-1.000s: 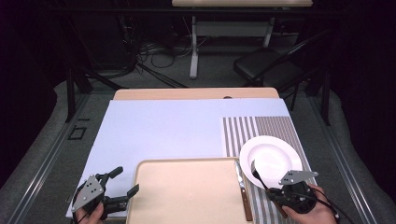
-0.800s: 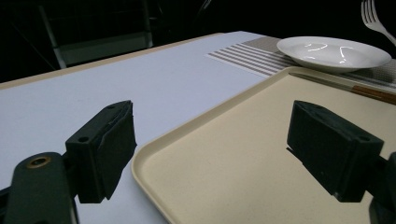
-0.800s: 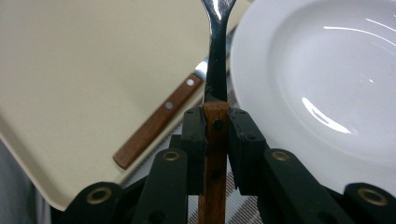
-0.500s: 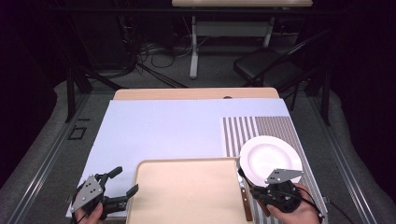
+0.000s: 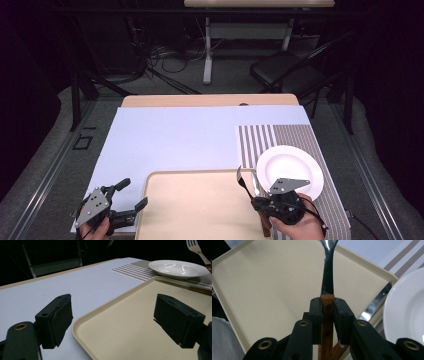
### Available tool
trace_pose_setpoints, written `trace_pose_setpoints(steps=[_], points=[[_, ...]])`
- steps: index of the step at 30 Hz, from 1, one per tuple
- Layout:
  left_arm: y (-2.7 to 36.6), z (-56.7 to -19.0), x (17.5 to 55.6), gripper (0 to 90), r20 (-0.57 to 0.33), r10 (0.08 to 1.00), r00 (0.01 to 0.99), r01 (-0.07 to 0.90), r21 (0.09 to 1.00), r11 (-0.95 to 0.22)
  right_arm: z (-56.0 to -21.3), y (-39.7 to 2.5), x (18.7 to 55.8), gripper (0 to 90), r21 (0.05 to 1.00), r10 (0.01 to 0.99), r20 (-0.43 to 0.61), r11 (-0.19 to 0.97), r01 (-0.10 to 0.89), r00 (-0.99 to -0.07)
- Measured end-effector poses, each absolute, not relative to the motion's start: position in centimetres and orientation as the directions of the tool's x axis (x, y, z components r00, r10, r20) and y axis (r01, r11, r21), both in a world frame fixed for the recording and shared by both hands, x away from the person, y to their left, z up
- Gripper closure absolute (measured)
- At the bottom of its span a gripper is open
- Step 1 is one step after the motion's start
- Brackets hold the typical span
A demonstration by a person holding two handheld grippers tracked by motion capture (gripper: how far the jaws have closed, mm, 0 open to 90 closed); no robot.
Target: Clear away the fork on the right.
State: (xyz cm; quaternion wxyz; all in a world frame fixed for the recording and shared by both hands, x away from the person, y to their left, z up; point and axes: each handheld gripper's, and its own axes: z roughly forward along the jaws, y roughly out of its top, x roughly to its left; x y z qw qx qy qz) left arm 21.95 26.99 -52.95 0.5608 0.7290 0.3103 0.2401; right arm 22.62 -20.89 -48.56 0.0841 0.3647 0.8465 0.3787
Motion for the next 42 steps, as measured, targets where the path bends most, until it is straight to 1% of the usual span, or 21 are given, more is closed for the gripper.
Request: trace_pose_setpoints(steps=[11,19,29,33,34,35,40,42], points=[[27.0,-52.9,21.9,15.7,0.004,0.724,0.690,0.182,0.967,-0.179,-48.7,-20.2,22.7,77.5,0.710,0.686,0.145,0.430,0.558,-0.713],[27.1,-52.9,21.9,15.8,0.004,0.725,0.689,0.182,0.967,-0.178,-49.3,-19.6,23.0,77.6,0.695,0.687,0.164,0.429,0.577,-0.708],[27.1,-52.9,21.9,15.7,0.003,0.723,0.691,0.182,0.967,-0.177,-50.7,-18.5,23.3,77.5,0.652,0.706,0.172,0.441,0.616,-0.687],[27.0,-52.9,21.9,15.7,0.003,0.723,0.691,0.182,0.967,-0.179,-51.4,-18.3,23.8,77.3,0.644,0.710,0.200,0.423,0.637,-0.675],[27.0,-52.9,21.9,15.7,0.003,0.723,0.691,0.183,0.967,-0.178,-51.8,-18.1,23.9,77.3,0.672,0.716,0.208,0.390,0.629,-0.666],[27.0,-52.9,21.9,15.8,0.003,0.723,0.691,0.183,0.967,-0.179,-51.7,-18.2,24.0,77.3,0.642,0.717,0.208,0.413,0.646,-0.666],[27.1,-52.9,21.9,15.7,0.002,0.723,0.691,0.183,0.967,-0.177,-52.7,-18.1,24.5,77.2,0.644,0.729,0.234,0.380,0.665,-0.643],[27.0,-53.0,21.9,15.7,0.002,0.724,0.689,0.184,0.967,-0.178,-52.9,-18.0,24.6,77.2,0.629,0.736,0.234,0.383,0.676,-0.635]])
